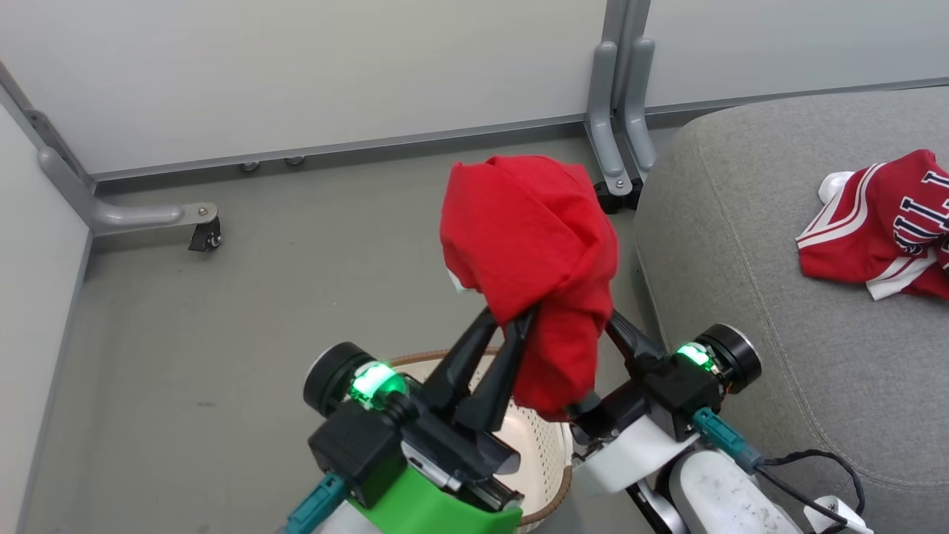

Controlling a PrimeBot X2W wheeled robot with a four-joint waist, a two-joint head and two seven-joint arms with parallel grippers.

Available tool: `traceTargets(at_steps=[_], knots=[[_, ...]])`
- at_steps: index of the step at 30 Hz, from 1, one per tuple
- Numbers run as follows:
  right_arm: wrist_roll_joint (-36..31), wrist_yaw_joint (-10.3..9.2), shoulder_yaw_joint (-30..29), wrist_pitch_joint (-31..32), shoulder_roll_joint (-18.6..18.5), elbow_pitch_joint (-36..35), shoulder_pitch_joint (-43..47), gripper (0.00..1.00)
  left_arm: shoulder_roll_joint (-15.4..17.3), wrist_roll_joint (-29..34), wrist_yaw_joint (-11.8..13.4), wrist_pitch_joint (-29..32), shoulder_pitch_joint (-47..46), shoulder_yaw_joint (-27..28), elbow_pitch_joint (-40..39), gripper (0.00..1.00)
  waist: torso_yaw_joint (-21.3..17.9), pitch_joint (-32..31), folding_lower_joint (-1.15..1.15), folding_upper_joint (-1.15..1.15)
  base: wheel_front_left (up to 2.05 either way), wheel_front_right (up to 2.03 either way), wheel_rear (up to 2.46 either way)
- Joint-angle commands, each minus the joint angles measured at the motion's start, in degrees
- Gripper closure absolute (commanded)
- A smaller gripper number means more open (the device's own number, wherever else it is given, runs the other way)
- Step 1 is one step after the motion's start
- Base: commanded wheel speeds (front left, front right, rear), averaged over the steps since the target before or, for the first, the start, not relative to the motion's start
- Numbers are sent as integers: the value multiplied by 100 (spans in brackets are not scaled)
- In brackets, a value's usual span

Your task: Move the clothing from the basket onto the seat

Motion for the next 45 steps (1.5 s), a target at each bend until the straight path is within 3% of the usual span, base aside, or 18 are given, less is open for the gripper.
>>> traceTargets(at_steps=[1,32,34,35,36,37,45], knots=[[89,-10,-48,-18,13,-11,-60,100,18,27,-16,-2,28,-19,22,100,-7,13,0,0,0,0,0],[233,-10,-254,-19,37,-204,-17,100,18,94,-16,-2,-2,101,136,100,-13,38,0,0,0,0,0],[277,-9,-306,-19,35,-196,13,100,18,136,-16,-2,16,121,171,71,-9,30,0,0,0,0,0],[290,-9,-309,-19,40,-207,7,100,18,150,-15,-2,34,145,191,32,-6,29,0,0,0,0,0],[287,-10,-311,-19,41,-222,0,100,18,169,-15,-2,44,159,206,23,-3,28,0,0,0,0,0],[282,-10,-320,-19,38,-239,-3,100,18,191,-15,-2,60,178,224,0,1,28,0,0,0,0,0],[319,-10,-513,-19,20,-342,16,100,18,485,-16,-1,157,300,302,0,-28,36,0,0,0,0,0]])
